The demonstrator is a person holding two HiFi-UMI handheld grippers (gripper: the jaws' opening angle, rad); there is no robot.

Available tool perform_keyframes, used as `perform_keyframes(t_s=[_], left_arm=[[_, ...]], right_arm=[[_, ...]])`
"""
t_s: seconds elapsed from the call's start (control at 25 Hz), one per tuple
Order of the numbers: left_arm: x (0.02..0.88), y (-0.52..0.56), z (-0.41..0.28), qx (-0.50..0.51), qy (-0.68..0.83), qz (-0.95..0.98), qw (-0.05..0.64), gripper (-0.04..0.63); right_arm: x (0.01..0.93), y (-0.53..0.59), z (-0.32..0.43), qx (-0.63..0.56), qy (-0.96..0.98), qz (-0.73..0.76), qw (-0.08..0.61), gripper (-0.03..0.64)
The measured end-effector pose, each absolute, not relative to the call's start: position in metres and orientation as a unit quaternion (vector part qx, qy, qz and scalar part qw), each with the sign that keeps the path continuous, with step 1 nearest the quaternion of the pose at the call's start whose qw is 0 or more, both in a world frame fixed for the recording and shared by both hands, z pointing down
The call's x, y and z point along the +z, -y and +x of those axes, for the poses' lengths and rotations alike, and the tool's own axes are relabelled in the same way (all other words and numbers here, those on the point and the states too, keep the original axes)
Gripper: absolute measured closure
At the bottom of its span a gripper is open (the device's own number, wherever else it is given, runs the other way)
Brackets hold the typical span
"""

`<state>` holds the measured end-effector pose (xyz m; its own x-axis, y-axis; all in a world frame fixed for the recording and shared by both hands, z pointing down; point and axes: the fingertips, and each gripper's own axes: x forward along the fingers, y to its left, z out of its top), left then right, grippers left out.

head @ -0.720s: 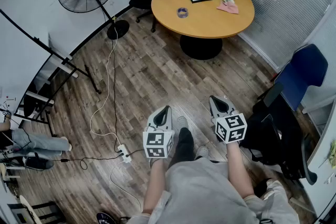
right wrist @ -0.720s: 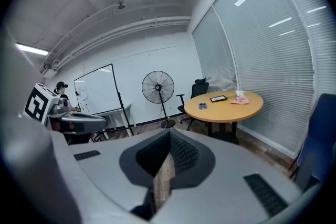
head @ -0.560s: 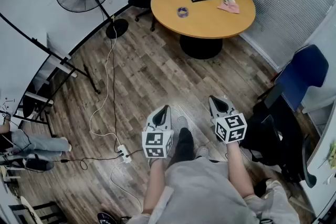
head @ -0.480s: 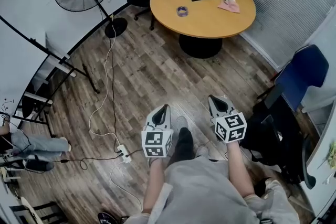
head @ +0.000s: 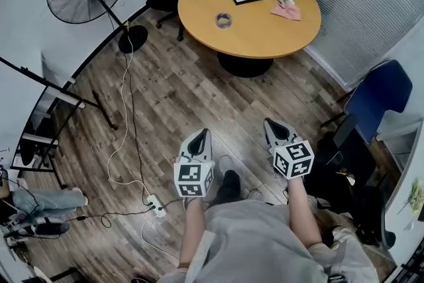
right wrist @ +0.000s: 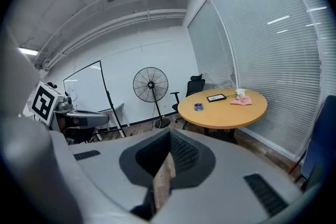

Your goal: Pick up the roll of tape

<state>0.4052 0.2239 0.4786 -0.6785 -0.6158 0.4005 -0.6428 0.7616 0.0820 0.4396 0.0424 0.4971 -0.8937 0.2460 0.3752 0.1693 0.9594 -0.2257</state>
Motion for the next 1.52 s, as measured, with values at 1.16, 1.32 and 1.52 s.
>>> perform_keyframes(t_s=[1.16,1.32,1.52], left_arm=[[0.472,-0.238,0.189,0.041,0.903,0.386,0.183,0.584],[0.475,-0.226,0.163,0.042,0.902,0.388,0.185,0.584],[0.471,-0.207,0.120,0.050,0.894,0.405,0.185,0.584]], right_arm=[[0.492,-0.013,0.258,0.099,0.974,-0.049,0.199,0.620],[0.498,-0.001,0.229,0.101,0.973,-0.049,0.200,0.620],[0.500,0.019,0.185,0.113,0.973,-0.037,0.196,0.620]])
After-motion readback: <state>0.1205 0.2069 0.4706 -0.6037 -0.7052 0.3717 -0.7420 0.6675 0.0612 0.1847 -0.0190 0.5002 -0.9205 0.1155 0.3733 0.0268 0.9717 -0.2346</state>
